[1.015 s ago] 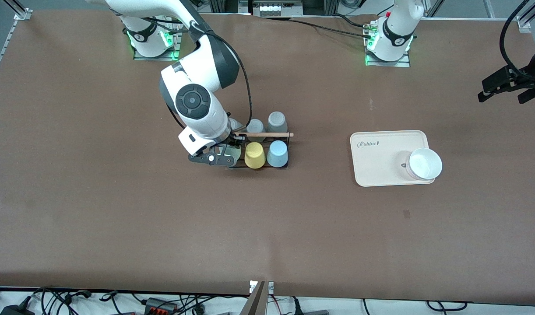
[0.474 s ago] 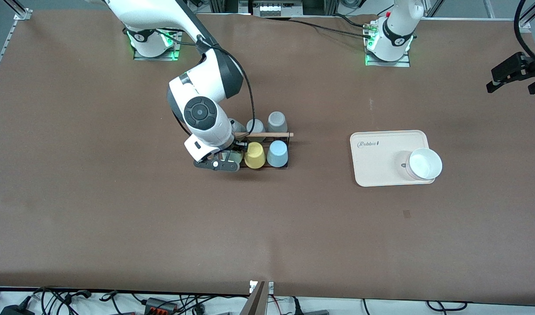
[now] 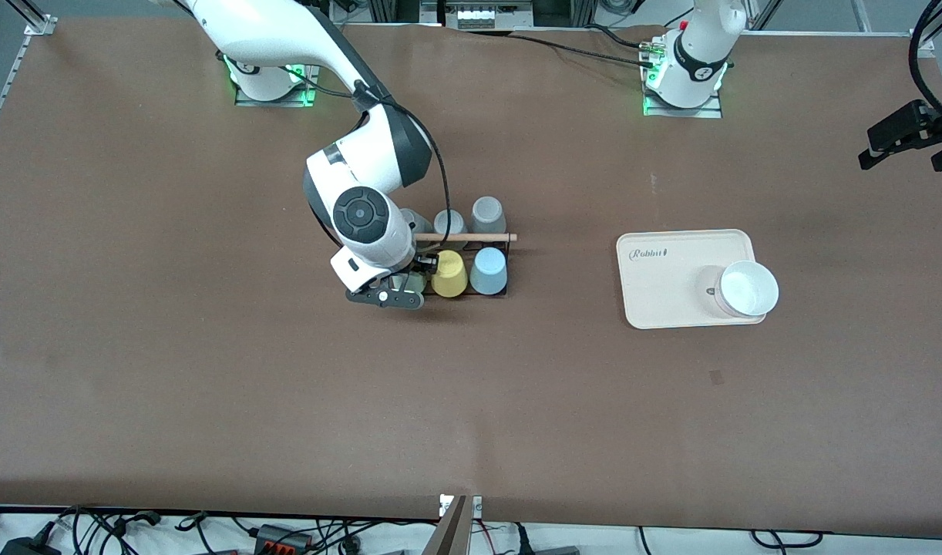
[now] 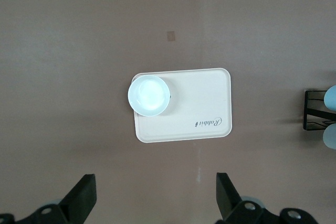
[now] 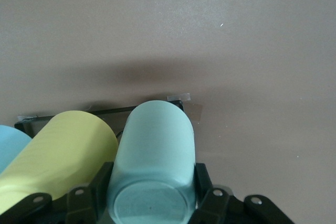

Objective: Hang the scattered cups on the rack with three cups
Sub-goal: 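Lower the pale green cup onto the rack peg beside the yellow cup, then open the right gripper and pull it back from the rack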

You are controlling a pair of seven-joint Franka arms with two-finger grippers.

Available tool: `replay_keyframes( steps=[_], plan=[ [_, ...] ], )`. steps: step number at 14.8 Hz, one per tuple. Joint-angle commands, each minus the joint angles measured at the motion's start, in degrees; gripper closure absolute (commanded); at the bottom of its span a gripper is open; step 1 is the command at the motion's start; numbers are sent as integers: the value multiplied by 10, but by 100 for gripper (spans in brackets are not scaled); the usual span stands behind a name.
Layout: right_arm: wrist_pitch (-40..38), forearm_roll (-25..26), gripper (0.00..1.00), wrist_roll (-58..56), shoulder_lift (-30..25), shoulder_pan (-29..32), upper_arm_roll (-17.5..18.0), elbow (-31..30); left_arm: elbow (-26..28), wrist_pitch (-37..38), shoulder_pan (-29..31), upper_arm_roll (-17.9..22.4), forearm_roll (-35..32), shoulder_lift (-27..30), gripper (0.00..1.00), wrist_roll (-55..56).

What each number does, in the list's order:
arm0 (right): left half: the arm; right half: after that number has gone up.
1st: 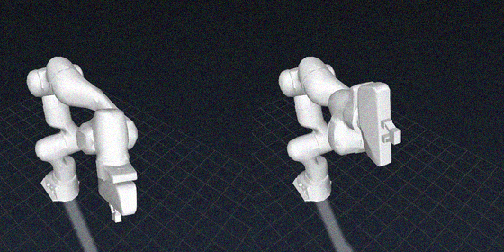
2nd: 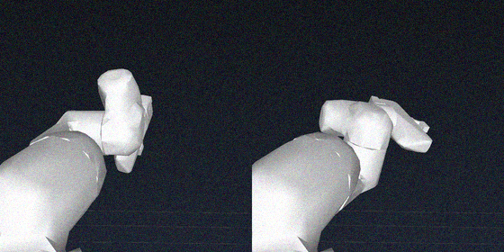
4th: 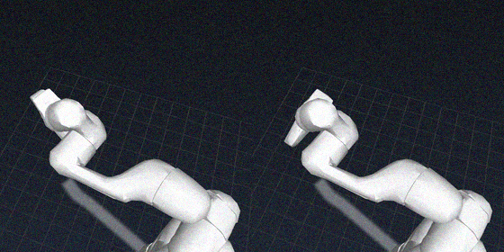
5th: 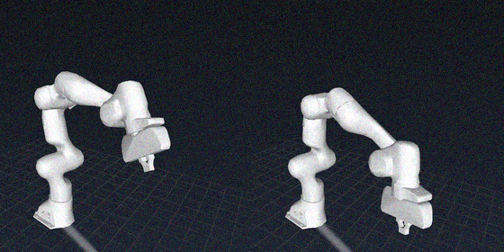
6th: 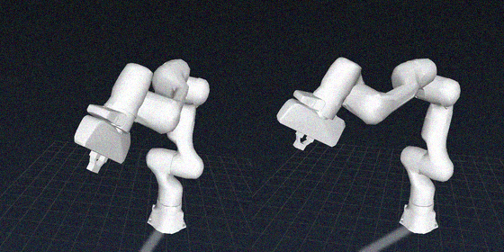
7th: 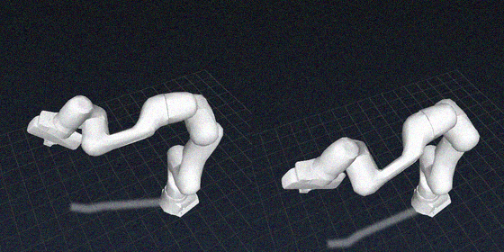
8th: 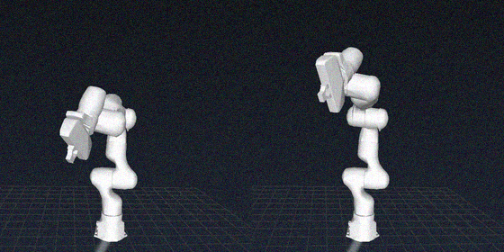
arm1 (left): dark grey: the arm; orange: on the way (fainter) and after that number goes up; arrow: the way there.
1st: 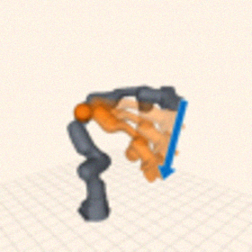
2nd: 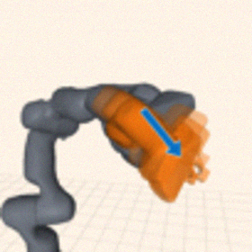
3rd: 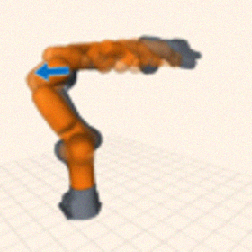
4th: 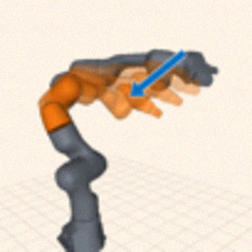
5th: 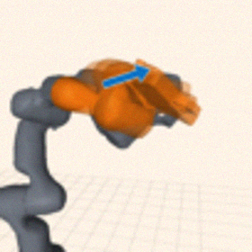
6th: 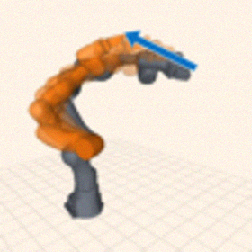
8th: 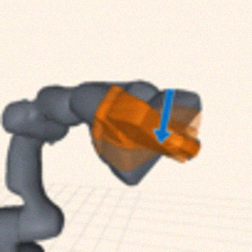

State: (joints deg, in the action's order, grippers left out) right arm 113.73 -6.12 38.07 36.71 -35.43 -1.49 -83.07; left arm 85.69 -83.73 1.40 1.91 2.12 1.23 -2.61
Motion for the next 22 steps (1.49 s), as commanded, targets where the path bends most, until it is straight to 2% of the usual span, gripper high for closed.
replay_keyframes(
  steps=[1,2,7,12,14,17,22],
  plan=[
    [-4,-9,36,10,11,-4,-4,16,-17,1,0,1,-1,-9,0,5],
    [-4,-17,0,20,9,-3,-4,16,-16,1,0,1,-1,-9,0,5],
    [-14,-15,0,21,3,3,-10,47,-15,1,-1,0,-1,-10,0,6],
    [-54,-11,0,17,-56,33,-18,55,-14,1,-1,-1,-1,-9,0,6],
    [-88,-8,0,11,-75,61,-25,79,-14,1,-1,-1,-1,-9,0,6],
    [-147,28,0,-75,-79,114,-33,120,-14,1,-1,-1,-1,-9,0,6],
    [-203,28,0,-208,-89,213,-40,168,-13,3,-1,-1,-3,-8,0,6]
  ],
)
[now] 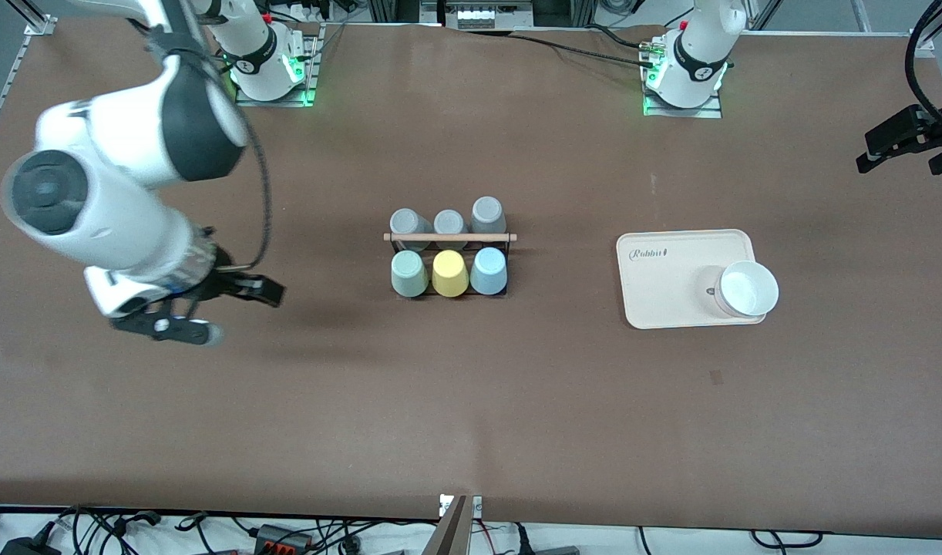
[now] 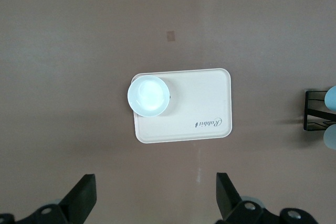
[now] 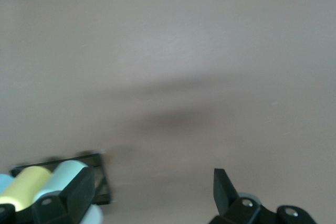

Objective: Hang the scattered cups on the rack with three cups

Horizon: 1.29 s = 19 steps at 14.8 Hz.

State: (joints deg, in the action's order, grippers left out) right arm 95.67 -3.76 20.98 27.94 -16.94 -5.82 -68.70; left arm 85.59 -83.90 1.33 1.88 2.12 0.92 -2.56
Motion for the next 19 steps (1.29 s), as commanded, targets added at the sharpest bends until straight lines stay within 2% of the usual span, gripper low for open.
replay_keyframes(
  steps=[1,6,12,16,19],
  plan=[
    [-22,1,0,-59,-7,49,4,23,-11,6,0,0,-3,-5,0,6],
    [-12,0,0,-202,-77,159,28,-35,-10,13,0,-3,-21,-4,0,22],
    [-18,31,0,-237,-122,168,29,-52,-11,13,0,-5,-19,-1,0,21],
    [14,36,0,-244,-169,167,28,-133,-12,18,0,-3,-14,-3,0,22],
    [50,50,0,-244,-225,164,29,-225,-13,18,0,-3,-14,-4,0,22]
  ],
)
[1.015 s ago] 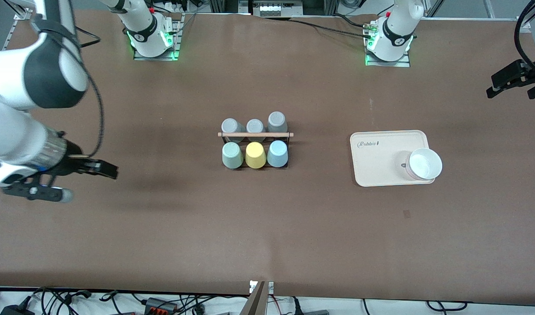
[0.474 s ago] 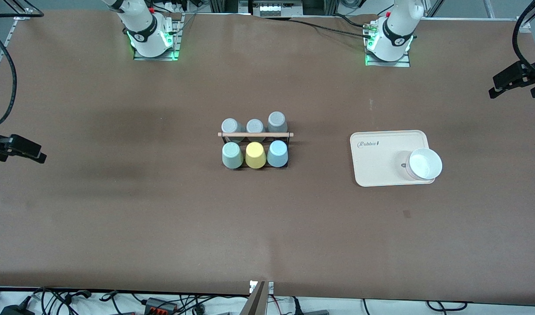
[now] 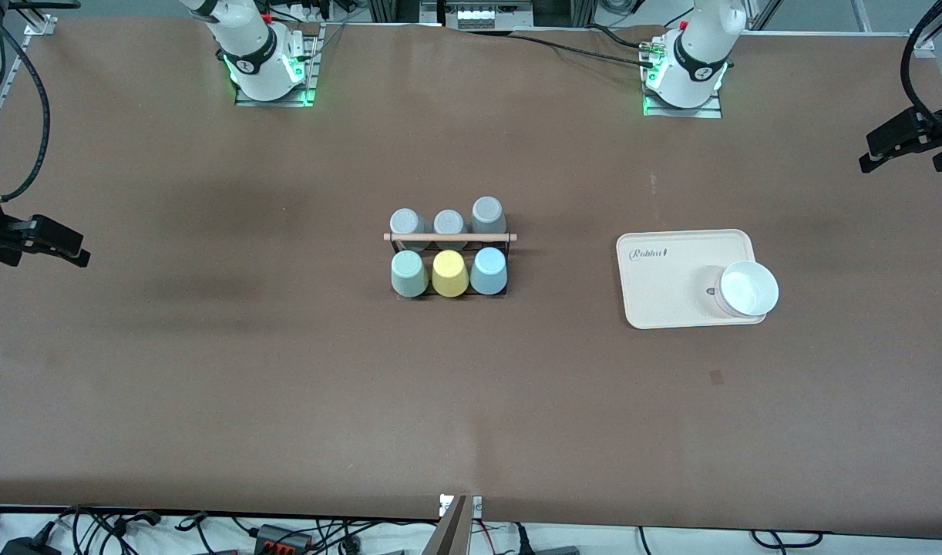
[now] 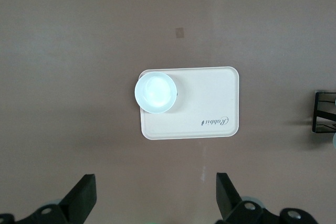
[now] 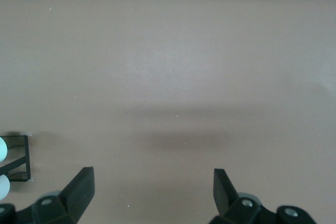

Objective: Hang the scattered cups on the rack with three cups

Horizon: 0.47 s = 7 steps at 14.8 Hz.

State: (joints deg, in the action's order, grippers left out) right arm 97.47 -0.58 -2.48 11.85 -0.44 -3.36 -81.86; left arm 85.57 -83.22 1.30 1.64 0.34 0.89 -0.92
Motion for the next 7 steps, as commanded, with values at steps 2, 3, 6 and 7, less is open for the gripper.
replay_keyframes(
  steps=[2,3,6,7],
  plan=[
    [34,26,0,-9,-97,-1,5,-141,-12,10,0,-2,4,-4,0,6],
    [39,24,0,-9,-109,-1,6,-159,-13,10,0,-1,4,-4,0,5],
    [59,24,0,-9,-128,0,5,-194,-12,9,0,-1,4,-4,0,5],
    [55,23,0,-9,-128,0,5,-194,-12,9,0,-1,4,-4,0,5]
  ],
)
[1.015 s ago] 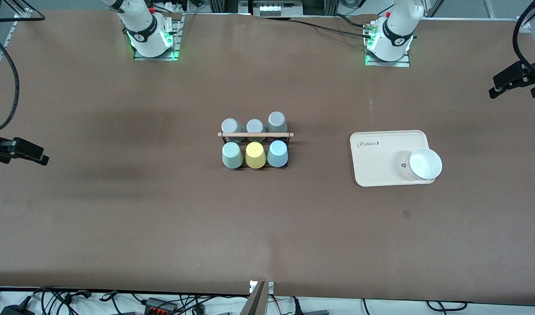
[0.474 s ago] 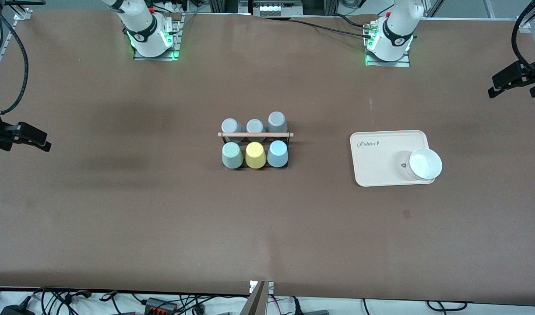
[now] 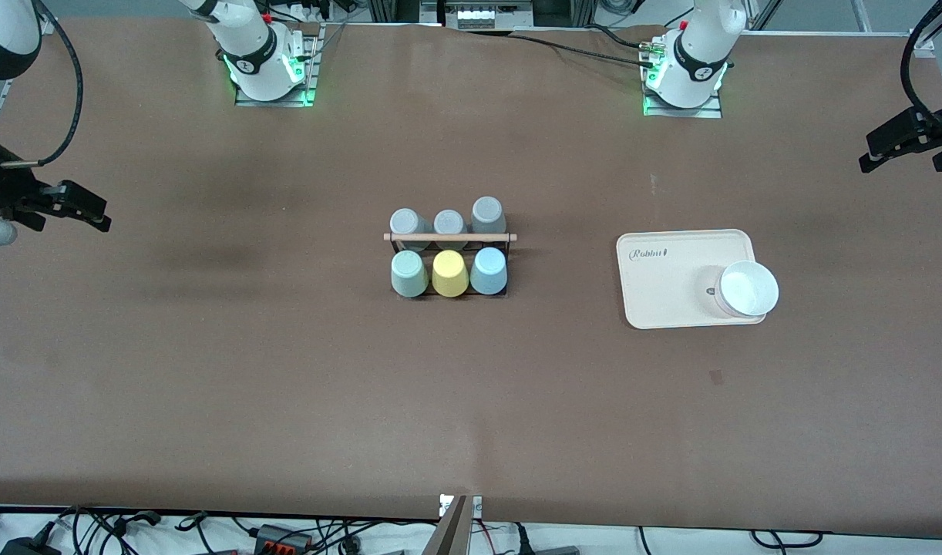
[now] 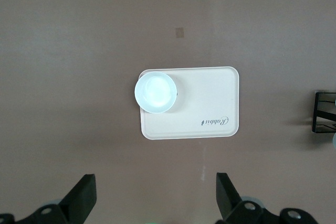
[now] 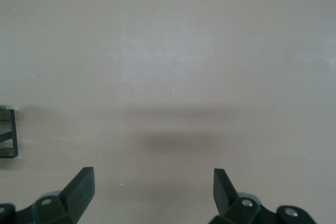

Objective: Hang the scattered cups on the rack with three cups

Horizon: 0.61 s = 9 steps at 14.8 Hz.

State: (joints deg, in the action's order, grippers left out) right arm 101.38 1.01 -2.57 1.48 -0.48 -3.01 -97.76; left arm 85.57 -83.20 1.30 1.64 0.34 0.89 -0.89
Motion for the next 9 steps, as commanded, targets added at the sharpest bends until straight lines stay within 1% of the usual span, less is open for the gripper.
replay_keyframes(
  steps=[1,3,9],
  plan=[
    [11,7,0,-8,-27,0,2,-31,-12,9,0,-1,4,-4,0,4],
    [-3,1,0,-7,-23,0,3,-16,-12,8,0,-1,4,-4,0,4],
    [-5,0,0,-7,-27,0,2,-12,-12,9,0,-1,4,-4,0,4]
  ],
)
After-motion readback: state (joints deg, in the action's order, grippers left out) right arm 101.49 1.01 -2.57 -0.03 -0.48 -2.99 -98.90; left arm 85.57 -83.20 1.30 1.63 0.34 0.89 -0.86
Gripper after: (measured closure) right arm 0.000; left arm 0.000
